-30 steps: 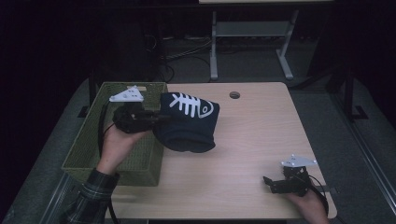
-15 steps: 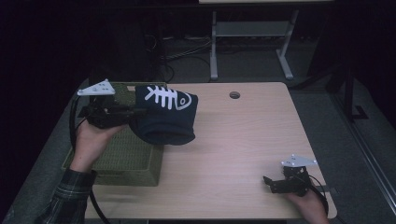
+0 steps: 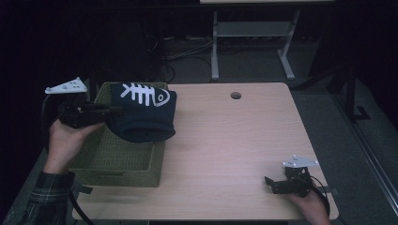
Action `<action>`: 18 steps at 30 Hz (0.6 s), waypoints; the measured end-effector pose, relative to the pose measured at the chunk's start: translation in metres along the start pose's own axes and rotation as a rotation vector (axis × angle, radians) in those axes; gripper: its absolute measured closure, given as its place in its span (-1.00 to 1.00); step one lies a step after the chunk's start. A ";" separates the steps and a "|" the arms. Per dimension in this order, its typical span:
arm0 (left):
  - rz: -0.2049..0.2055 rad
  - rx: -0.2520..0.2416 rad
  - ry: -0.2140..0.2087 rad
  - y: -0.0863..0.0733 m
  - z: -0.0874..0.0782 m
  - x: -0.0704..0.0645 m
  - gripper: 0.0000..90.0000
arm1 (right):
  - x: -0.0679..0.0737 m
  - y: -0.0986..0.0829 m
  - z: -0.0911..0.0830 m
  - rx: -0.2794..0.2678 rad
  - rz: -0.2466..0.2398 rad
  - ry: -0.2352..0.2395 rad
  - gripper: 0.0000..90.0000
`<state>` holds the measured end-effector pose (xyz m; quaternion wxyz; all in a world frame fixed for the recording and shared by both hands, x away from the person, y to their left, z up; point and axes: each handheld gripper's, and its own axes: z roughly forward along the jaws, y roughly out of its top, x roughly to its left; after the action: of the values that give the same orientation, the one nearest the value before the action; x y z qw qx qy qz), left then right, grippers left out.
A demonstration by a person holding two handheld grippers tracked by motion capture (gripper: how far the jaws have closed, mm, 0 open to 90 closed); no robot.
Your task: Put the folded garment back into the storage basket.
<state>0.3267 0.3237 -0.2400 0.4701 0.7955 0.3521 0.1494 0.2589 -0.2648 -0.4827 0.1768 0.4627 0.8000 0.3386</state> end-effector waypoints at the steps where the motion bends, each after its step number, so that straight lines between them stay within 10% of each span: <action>1: -0.004 0.002 0.001 -0.001 -0.001 0.002 0.64 | 0.000 0.000 0.000 0.000 0.000 0.000 -0.93; 18: -0.013 0.097 0.087 -0.027 0.001 0.037 0.64 | 0.000 0.000 0.000 0.001 0.001 0.000 -0.93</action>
<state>0.3423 0.3567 -0.2667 0.4161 0.8078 0.3842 0.1635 0.2590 -0.2647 -0.4827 0.1764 0.4632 0.7998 0.3385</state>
